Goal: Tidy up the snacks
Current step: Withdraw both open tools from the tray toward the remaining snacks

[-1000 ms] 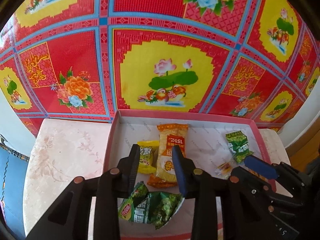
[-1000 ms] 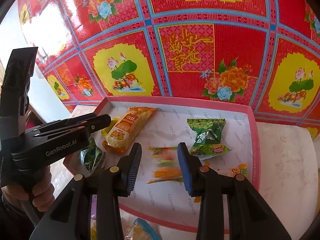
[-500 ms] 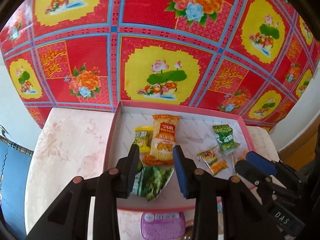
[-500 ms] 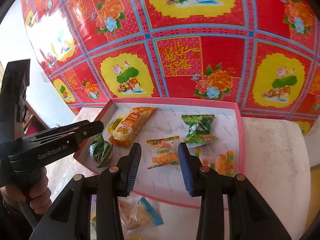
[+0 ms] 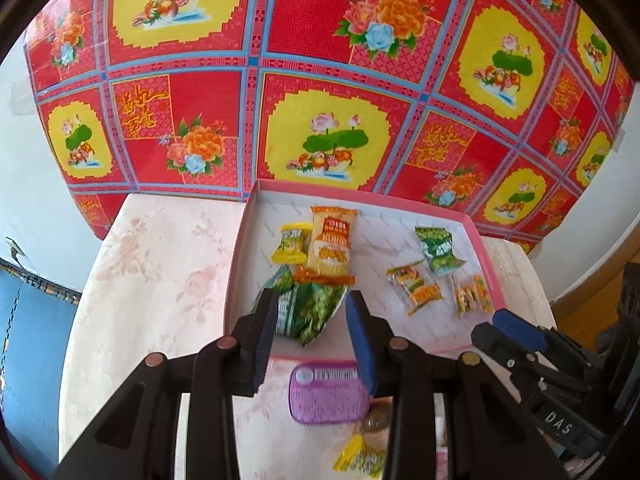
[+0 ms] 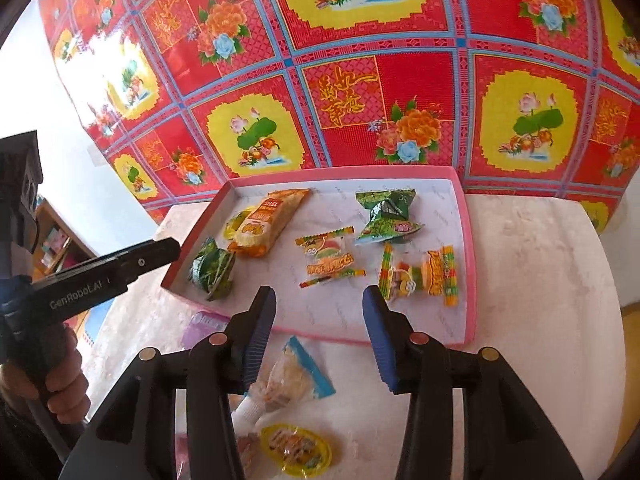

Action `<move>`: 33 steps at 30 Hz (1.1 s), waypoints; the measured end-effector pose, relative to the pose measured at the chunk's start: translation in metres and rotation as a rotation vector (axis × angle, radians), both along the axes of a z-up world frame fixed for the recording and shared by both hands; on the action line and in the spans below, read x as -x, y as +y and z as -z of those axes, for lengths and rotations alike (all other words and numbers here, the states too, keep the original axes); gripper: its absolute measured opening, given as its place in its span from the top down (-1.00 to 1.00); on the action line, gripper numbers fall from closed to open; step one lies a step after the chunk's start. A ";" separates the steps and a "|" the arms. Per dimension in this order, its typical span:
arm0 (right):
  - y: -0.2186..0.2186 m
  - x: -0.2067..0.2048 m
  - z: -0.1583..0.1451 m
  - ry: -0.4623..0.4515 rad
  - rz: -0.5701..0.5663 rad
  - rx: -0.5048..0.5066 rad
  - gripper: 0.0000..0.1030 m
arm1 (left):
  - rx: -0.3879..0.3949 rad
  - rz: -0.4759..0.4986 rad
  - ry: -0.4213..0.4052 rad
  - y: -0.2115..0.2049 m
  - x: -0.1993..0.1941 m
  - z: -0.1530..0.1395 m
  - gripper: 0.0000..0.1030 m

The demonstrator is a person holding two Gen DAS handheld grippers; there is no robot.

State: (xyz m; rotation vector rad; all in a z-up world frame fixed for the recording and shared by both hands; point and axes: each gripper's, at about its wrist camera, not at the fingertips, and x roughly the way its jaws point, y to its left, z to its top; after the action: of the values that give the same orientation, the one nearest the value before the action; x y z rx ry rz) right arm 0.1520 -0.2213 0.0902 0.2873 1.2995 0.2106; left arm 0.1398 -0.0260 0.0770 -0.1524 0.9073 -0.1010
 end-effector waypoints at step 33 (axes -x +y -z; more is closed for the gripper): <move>-0.005 0.064 0.000 0.062 -0.005 0.009 0.09 | 0.038 0.032 0.145 -0.011 0.029 0.047 -0.08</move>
State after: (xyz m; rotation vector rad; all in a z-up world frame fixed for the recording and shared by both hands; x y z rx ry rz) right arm 0.0879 -0.2258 0.0906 0.2851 1.3621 0.2017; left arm 0.1110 -0.0373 0.0301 -0.1821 1.0528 -0.1378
